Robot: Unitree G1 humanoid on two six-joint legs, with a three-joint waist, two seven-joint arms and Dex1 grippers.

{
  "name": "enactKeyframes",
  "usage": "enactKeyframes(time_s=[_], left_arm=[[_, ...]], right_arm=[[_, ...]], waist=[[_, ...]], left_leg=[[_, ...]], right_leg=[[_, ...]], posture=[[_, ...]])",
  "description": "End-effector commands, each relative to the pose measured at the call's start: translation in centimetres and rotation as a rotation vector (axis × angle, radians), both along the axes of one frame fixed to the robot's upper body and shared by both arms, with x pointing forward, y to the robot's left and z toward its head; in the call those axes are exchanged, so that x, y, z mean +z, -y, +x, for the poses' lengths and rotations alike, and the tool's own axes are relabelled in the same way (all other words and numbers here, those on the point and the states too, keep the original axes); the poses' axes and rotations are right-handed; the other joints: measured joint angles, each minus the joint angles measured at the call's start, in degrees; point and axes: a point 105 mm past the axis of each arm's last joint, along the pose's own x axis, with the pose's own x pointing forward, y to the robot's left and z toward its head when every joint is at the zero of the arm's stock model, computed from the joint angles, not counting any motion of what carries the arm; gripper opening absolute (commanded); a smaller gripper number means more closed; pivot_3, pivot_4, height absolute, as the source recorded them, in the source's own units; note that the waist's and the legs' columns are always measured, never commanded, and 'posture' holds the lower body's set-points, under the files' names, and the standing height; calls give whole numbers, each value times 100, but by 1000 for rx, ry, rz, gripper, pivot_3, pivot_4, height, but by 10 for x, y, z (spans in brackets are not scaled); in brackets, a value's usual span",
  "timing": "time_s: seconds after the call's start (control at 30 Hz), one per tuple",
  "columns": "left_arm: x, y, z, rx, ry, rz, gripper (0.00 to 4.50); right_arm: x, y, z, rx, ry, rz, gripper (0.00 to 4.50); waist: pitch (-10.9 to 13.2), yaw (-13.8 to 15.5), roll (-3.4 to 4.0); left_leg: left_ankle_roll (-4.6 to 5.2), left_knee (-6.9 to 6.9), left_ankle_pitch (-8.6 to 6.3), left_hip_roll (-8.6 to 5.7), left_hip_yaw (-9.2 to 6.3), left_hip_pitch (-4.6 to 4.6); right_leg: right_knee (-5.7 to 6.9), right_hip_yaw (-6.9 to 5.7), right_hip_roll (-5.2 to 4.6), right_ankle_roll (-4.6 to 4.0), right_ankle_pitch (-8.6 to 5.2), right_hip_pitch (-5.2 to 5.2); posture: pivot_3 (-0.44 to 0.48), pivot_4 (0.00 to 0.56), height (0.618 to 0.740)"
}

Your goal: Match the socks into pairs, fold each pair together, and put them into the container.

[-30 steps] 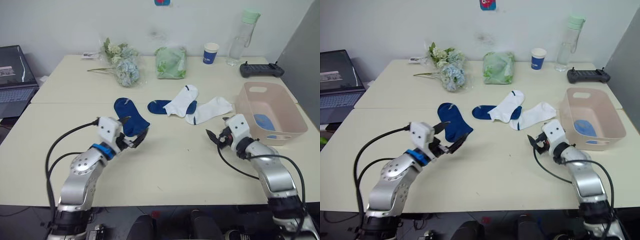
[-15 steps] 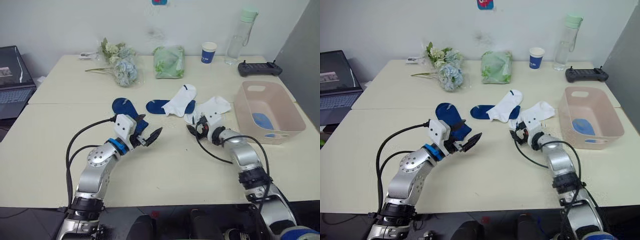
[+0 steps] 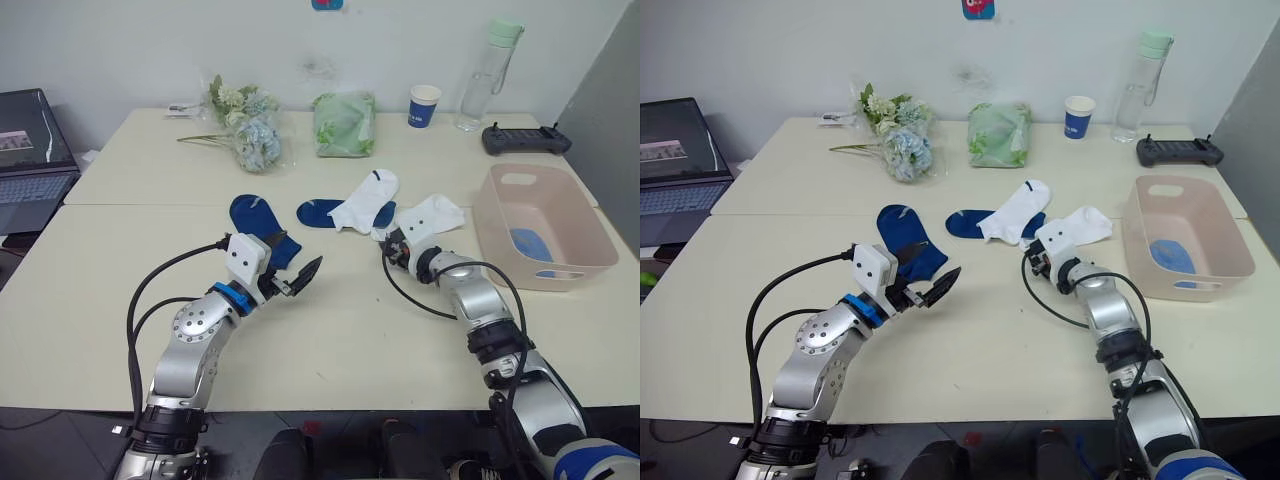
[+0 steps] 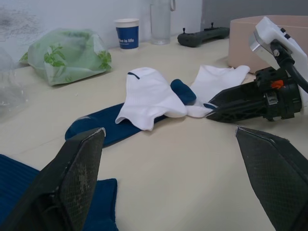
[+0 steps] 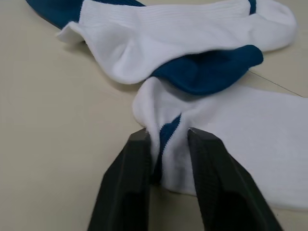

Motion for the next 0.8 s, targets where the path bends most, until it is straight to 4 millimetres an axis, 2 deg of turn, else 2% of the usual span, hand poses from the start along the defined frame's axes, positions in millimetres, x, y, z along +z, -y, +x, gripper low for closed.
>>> enactKeyframes(time_s=[0.03,0.07,0.13,0.33,0.43,0.57,0.67,0.8], left_arm=[[14,7,-5,-61,56,8,4500],[13,7,-5,-66,53,13,4500],[11,8,-6,-96,47,28,4500],[11,9,-16,-212,6,64,4500],[6,8,-20,-237,-30,77,4500],[3,9,-24,-288,-82,86,4500],[3,13,-28,-325,-115,97,4500],[6,15,-24,-327,-120,112,4500]], right_arm=[[6,19,-9,-34,11,29,197],[6,18,-16,-8,11,30,11],[4,16,-35,58,-4,20,11],[17,-21,-112,464,-64,25,11],[15,-20,-147,639,-110,-63,11],[13,-24,-173,731,-164,-43,11],[12,-32,-178,730,-172,8,11],[6,-34,-180,746,-170,-15,11]], waist=[[0,8,0],[0,8,0],[0,12,0],[2,-47,3],[3,-55,4],[4,-42,0],[4,-47,-1],[6,-29,-4]], left_leg=[[0,-1,0,0,-1,-2],[0,-1,0,1,-1,-2],[0,-3,0,3,-2,-2],[3,-7,-2,5,-7,-2],[4,-7,-2,5,-8,5],[4,-5,-2,4,-18,5],[4,-5,-2,6,-25,5],[4,-4,-2,2,-26,5]], right_leg=[[-1,-1,0,0,0,-1],[-2,-2,0,0,0,-1],[-3,-2,1,0,0,-1],[-3,-5,6,2,-1,-1],[-1,-1,11,2,-1,1],[-6,-15,11,3,-2,11],[-8,-22,11,4,-3,15],[-9,-23,8,4,-3,17]], posture=[[0,150,740],[0,150,740],[0,150,740],[0,150,740],[0,150,740],[0,150,740],[0,150,740],[0,150,740]])
